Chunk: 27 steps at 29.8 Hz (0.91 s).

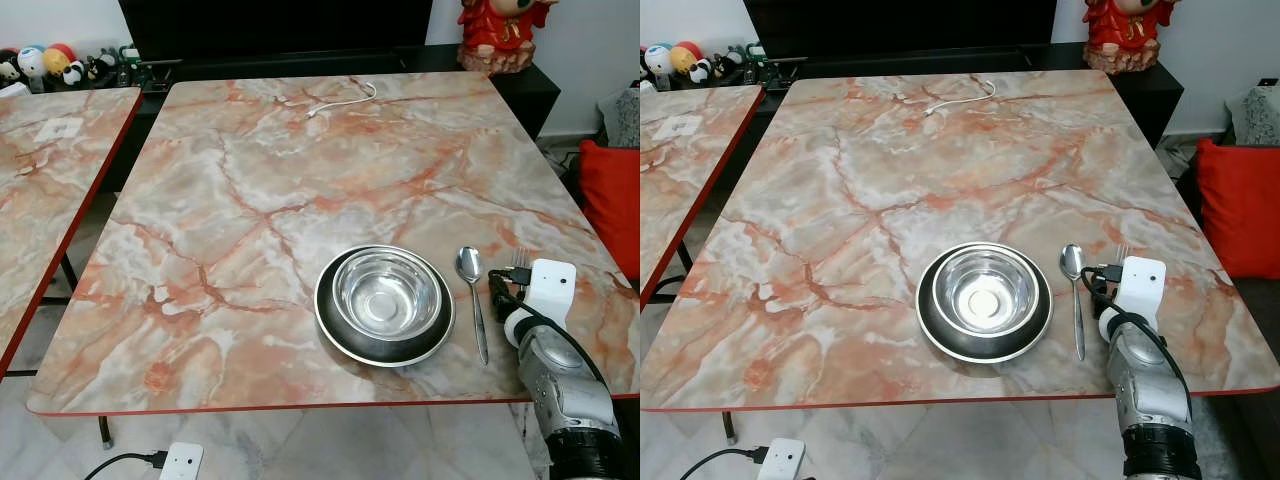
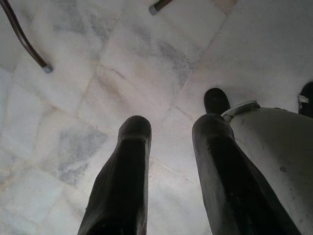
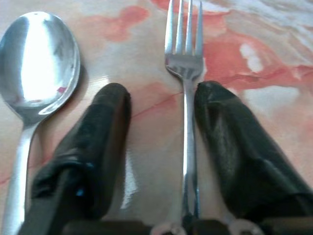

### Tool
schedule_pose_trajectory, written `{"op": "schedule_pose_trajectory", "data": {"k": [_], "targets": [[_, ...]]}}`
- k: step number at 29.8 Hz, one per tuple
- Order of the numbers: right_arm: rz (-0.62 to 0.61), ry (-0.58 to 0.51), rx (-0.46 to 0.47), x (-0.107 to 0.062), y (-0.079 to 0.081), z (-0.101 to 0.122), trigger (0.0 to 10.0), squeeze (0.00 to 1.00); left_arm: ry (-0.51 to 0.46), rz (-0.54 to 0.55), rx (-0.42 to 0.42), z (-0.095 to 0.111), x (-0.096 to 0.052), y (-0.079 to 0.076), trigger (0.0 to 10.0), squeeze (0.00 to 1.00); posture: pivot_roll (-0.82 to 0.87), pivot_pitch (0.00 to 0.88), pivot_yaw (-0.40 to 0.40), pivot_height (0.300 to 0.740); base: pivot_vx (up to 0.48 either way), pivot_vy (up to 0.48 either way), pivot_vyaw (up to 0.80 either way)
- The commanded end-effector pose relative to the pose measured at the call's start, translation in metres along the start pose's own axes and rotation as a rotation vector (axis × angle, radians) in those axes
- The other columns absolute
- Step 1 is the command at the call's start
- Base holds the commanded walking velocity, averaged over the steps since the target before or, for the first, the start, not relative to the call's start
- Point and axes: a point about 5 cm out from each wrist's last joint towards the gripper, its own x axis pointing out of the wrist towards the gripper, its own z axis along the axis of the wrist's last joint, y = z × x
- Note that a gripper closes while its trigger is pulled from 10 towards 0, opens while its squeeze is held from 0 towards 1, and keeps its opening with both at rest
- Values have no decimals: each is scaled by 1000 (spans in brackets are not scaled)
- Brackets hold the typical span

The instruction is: Setting the table

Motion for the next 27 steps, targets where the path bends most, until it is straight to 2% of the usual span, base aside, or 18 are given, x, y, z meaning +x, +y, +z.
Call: {"op": "schedule_pose_trajectory", "data": {"k": [1,6,7,8,17,18,20,21,22,27], "targets": [[20,61,8,-3,4,-16,10000,694,25,7,8,-8,-2,3,10000,0,-102,128,40,740,0,0,0],[21,57,9,-2,4,-15,10000,627,25,7,7,-8,-2,3,10000,0,-100,128,40,740,0,0,0],[22,56,9,-2,5,-15,10000,420,25,7,7,-7,-2,3,10000,0,-101,128,41,740,0,0,0],[23,55,9,-2,5,-15,10000,20,25,6,8,-7,-2,3,10000,0,-102,128,41,740,0,0,0],[17,-24,46,-3,5,-4,10000,0,26,2,10,-8,-2,1,10000,0,-103,127,41,740,0,0,0],[10,-50,52,-4,4,0,10000,0,27,1,10,-9,-2,1,10000,0,-101,128,42,740,0,0,0],[3,-181,82,-7,2,19,10000,0,30,0,11,-10,-2,0,10000,0,-104,128,43,740,0,0,0],[3,-181,82,-7,2,19,10000,0,30,0,11,-10,-2,0,10000,0,-104,128,43,740,0,0,0],[11,-280,110,-11,3,34,10000,0,30,-2,11,-10,-2,-1,10000,0,-106,127,44,740,0,0,0],[-3,-403,148,-16,0,54,10000,0,30,-5,11,-9,-2,-4,10000,0,-104,127,43,740,0,0,0]]}}
